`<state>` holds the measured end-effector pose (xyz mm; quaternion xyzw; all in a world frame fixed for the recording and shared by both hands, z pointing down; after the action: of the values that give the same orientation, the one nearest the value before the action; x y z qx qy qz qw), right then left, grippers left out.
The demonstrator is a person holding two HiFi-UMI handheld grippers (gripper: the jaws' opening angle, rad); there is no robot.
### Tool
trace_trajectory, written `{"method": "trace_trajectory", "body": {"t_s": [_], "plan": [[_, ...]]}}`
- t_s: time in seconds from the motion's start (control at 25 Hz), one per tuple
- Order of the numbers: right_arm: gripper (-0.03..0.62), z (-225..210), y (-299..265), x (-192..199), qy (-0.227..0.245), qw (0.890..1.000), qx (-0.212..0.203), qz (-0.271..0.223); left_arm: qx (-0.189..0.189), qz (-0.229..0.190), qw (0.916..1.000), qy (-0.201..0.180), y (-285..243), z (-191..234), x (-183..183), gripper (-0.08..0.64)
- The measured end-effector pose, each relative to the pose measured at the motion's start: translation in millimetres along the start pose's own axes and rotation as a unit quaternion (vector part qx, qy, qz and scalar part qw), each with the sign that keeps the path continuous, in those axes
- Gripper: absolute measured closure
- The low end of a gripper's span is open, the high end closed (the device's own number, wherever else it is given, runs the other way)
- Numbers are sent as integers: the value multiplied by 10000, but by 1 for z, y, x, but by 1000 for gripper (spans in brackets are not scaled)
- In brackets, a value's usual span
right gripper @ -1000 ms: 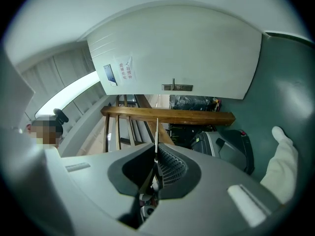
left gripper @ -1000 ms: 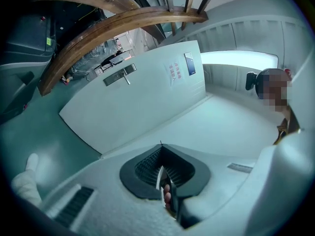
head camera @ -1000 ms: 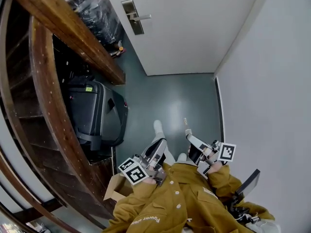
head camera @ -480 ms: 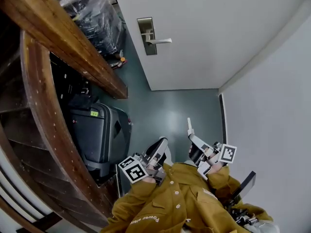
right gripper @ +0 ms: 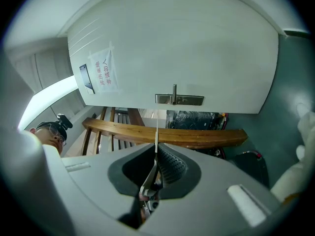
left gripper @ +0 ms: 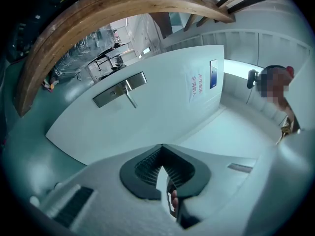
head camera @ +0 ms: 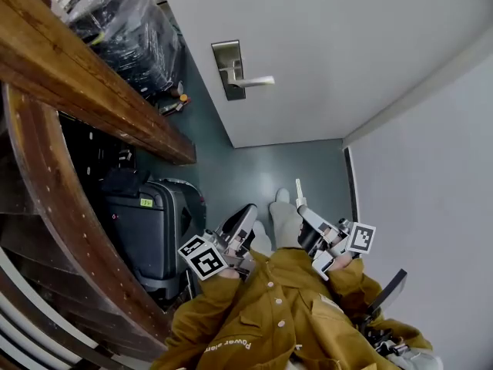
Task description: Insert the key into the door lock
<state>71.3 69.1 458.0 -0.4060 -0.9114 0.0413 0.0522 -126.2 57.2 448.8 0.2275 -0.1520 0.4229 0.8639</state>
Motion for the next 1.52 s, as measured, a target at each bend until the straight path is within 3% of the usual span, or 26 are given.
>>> {"method": "trace_trajectory", "body": {"t_s": [0.2, 0.32, 0.44, 0.52, 0.56, 0.6, 0.68, 0.76, 0.96, 1.12, 1.28, 1.52], "plan": [[565, 2, -31, -38, -46, 9999, -12, 133, -106, -67, 9999, 62, -22, 28, -42, 558], [565, 3, -53, -66, -26, 9995, -75, 314, -234, 125, 9995, 176, -41, 60, -67, 557], [565, 7, -68, -95, -40, 9988, -154, 461, -698, 374, 9967, 191, -56, 105, -98, 557], [565, 8, -73, -111, -57, 9980, -199, 592, -1060, 322, 9933, 333, -59, 129, -121, 551], [565, 7, -74, -120, -49, 9976, -219, 651, -1066, 153, 9927, 536, -65, 138, -132, 445], [565, 7, -76, -130, -40, 9972, -240, 704, -972, -71, 9923, 770, -73, 145, -143, 395], [565, 5, -80, -147, -21, 9962, -293, 820, -780, -383, 9909, 1028, -89, 158, -167, 394], [565, 4, -90, -160, 11, 9949, -328, 958, -693, -363, 9912, 1063, -103, 173, -193, 393], [565, 12, -105, -170, -6, 9921, -392, 1192, -566, 314, 9897, 1277, -130, 210, -233, 390], [565, 18, -121, -171, -18, 9919, -447, 1187, -106, 898, 9829, 1606, -149, 224, -250, 392], [565, 20, -134, -167, -9, 9928, -432, 1116, 129, 1484, 9765, 1555, -160, 229, -257, 393], [565, 21, -158, -157, 63, 9919, -498, 1169, 536, 1830, 9670, 1691, -173, 232, -256, 394]]}}
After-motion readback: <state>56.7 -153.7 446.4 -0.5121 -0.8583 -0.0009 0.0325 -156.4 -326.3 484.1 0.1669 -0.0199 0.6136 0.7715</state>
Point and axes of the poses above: the fingertips, and each gripper's own axes: y backward along the fingers, z to its left, x out of its underside, the point moved 6 cm from there along y, backward along the fingers, and after that the axes turned 15 degrees about x, right-handed, at the moved point
